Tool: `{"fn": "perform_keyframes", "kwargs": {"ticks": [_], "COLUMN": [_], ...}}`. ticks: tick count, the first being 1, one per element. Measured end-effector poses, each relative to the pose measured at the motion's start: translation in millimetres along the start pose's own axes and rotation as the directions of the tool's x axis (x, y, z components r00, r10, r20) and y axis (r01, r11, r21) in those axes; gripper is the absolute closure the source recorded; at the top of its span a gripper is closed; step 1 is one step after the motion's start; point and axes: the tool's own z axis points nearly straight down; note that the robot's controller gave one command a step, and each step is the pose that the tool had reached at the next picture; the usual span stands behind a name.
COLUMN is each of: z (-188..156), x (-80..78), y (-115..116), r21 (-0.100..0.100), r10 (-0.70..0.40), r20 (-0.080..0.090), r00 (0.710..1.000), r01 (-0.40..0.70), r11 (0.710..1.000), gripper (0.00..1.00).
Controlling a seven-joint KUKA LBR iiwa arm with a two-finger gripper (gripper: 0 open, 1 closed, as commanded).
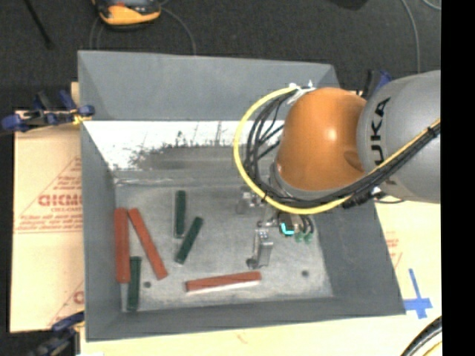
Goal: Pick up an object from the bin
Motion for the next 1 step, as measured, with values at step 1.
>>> {"fn": "perform_keyframes", "kwargs": {"ticks": [1], "z": [-3.6], "x": [-1.6], "y": [-0.1], "r21": [0.000], "r10": [0.001], "r20": [0.008], "r00": [1.000], "r01": [-0.001], "r11": [1.000], "gripper": [0.00]}}
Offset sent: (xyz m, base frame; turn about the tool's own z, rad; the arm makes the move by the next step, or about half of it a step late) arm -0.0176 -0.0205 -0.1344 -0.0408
